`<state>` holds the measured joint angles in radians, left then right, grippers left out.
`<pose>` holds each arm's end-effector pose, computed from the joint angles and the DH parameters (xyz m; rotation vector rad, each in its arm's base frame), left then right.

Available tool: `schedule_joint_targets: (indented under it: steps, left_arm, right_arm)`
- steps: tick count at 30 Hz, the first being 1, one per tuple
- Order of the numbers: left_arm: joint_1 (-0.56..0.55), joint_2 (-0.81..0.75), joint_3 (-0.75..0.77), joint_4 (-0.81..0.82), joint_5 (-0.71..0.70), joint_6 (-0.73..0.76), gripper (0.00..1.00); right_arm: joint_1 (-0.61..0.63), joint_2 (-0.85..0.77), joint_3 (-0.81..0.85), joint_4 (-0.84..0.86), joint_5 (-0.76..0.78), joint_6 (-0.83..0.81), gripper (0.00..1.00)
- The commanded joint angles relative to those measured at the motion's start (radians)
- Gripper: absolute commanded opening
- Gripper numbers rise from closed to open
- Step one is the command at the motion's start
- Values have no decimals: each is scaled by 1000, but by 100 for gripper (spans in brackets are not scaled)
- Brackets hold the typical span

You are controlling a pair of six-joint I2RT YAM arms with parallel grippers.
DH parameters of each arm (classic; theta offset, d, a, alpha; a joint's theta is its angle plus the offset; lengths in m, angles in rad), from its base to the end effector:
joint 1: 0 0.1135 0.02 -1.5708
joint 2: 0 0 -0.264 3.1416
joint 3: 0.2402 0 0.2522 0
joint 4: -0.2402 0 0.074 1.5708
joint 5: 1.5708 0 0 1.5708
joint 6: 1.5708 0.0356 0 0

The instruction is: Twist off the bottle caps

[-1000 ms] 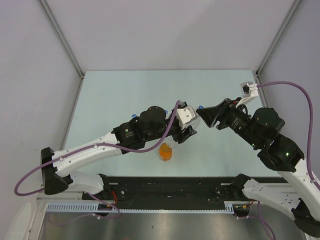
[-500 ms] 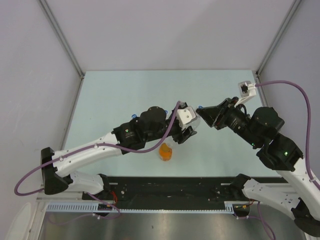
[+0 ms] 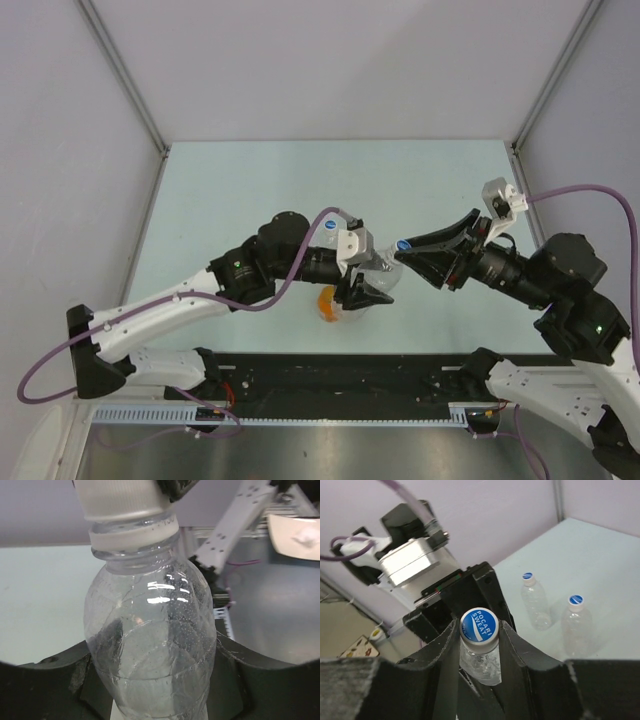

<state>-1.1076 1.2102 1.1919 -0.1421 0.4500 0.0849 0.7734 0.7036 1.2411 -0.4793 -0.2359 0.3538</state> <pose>0.1102 -0.2552 0.3991 1.3159 1.3074 -1.1218 0.0706 0.0806 0.4676 -0.5302 1.5242 1.0671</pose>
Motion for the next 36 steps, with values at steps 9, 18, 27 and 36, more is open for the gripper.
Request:
schedule_joint_targets:
  steps: [9, 18, 27, 36]
  left_arm:
    - [49, -26, 25, 274, 777, -281, 0]
    - [48, 37, 3, 542, 895, -477, 0]
    - [55, 63, 63, 276, 808, -274, 0]
    - [69, 89, 57, 182, 817, -215, 0]
  right_arm:
    - [-16, -52, 8, 157, -325, -142, 0]
    - [-19, -43, 43, 192, -543, -170, 0]
    - [-22, -56, 61, 99, -450, -217, 0]
    - [-22, -79, 84, 79, -450, -240, 0]
